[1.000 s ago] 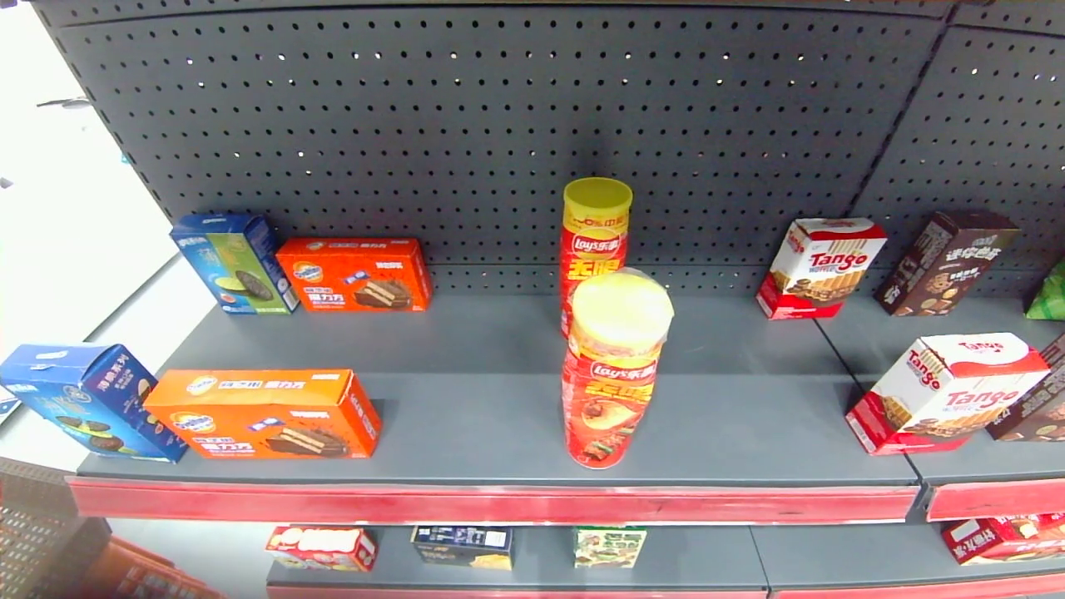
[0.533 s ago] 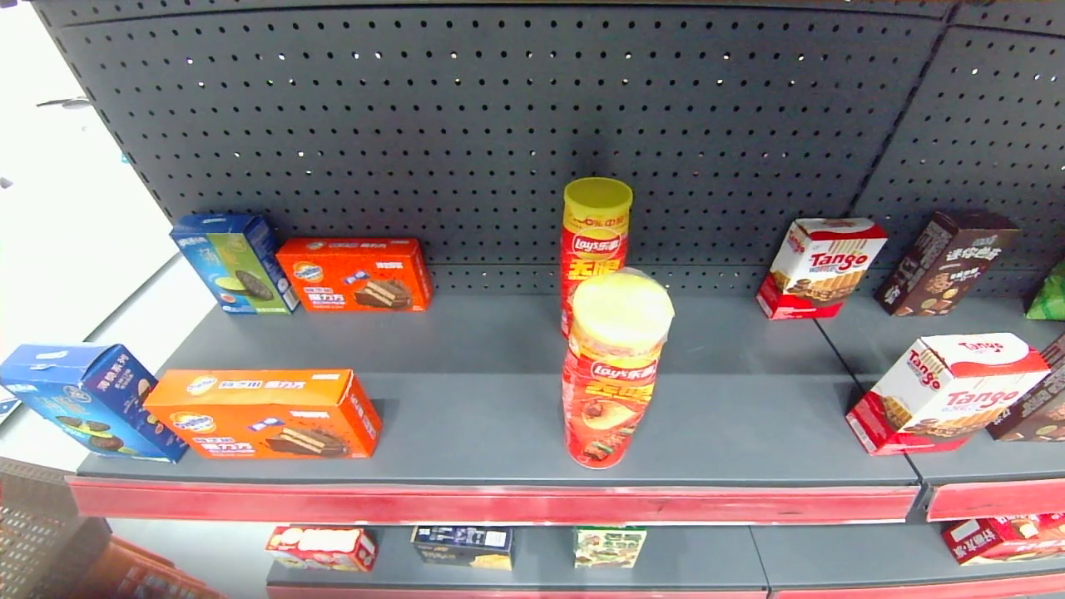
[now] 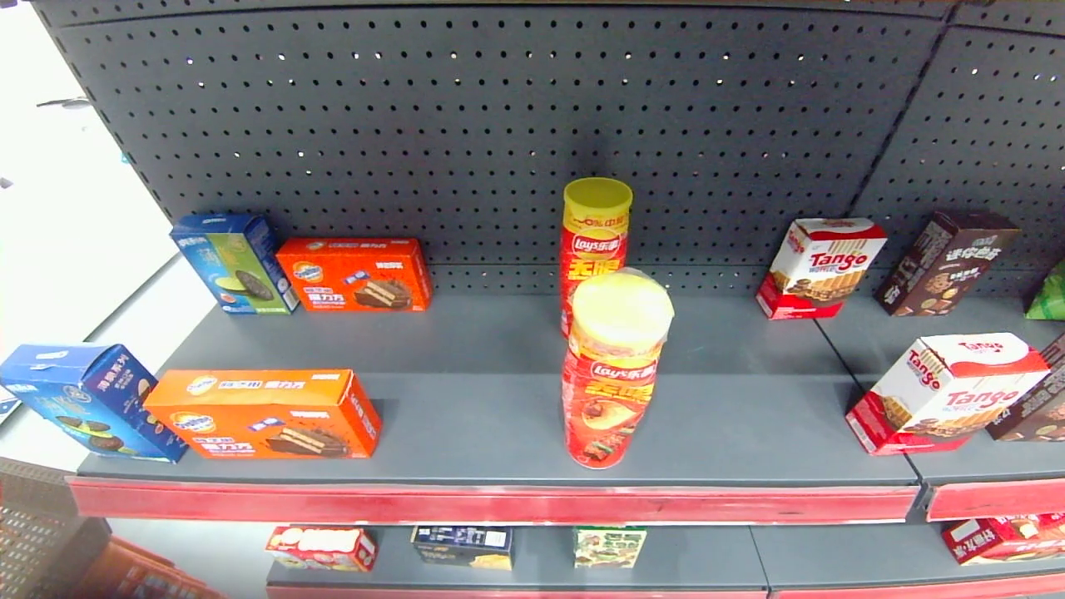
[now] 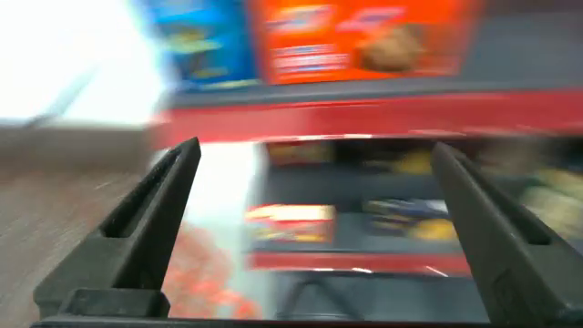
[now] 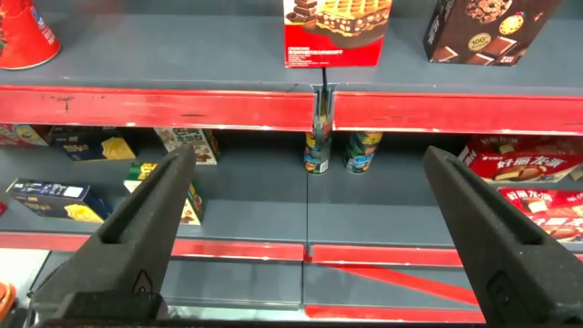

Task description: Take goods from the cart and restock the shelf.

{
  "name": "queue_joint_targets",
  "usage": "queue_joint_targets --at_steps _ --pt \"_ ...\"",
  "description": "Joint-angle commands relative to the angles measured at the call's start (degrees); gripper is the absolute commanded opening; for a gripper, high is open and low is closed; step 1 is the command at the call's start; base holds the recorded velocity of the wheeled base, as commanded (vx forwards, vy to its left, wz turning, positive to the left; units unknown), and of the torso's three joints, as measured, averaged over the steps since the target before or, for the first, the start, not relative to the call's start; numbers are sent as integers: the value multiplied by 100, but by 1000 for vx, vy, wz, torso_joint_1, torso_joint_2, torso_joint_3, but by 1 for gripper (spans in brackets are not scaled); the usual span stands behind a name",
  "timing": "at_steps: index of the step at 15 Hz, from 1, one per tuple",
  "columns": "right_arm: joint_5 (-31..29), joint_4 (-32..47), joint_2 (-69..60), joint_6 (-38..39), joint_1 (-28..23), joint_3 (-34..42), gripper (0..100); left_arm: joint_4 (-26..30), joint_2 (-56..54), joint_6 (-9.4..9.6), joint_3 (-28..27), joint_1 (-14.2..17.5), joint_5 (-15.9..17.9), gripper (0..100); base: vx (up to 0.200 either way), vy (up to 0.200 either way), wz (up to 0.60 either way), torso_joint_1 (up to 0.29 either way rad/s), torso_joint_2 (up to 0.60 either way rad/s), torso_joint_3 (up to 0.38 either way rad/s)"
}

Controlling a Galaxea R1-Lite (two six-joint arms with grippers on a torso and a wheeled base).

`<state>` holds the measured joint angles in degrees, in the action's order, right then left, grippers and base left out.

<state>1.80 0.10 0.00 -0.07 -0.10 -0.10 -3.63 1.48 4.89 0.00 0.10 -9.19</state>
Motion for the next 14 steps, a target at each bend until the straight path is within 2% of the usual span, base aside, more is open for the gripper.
queue_joint_targets --at_steps 1,3,4,5,6,7,8,9,10,11,12,14 --pt "4 -1 0 -1 1 1 100 29 -148 -23 0 -10 -777 100 0 0 0 0 0 0" --pt "4 -1 0 -1 1 1 100 47 -148 -339 0 -19 -742 100 0 0 0 0 0 0" --pt "4 -1 0 -1 1 1 100 38 -148 -366 0 -19 -689 100 0 0 0 0 0 0" --pt "4 -1 0 -1 1 1 100 319 -148 -383 0 -27 919 100 0 0 0 0 0 0" --pt "4 -1 0 -1 1 1 100 539 -148 -58 -53 -27 1385 100 0 0 0 0 0 0" --pt "4 -1 0 -1 1 1 100 425 -148 109 -26 -27 1359 100 0 0 0 0 0 0" --pt "4 -1 0 -1 1 10 100 398 -148 109 -18 -27 1359 100 0 0 0 0 0 0" --pt "4 -1 0 -1 1 1 100 398 -148 3 0 -27 1280 100 0 0 0 0 0 0" --pt "4 -1 0 -1 1 1 100 390 -148 -181 0 -19 1148 100 0 0 0 0 0 0" --pt "4 -1 0 -1 1 1 100 354 -148 -594 0 -19 462 100 0 0 0 0 0 0" --pt "4 -1 0 -1 1 1 100 346 -148 -629 0 -19 409 100 0 0 0 0 0 0" --pt "4 -1 0 -1 1 1 100 346 -148 -577 0 -27 445 100 0 0 0 0 0 0"
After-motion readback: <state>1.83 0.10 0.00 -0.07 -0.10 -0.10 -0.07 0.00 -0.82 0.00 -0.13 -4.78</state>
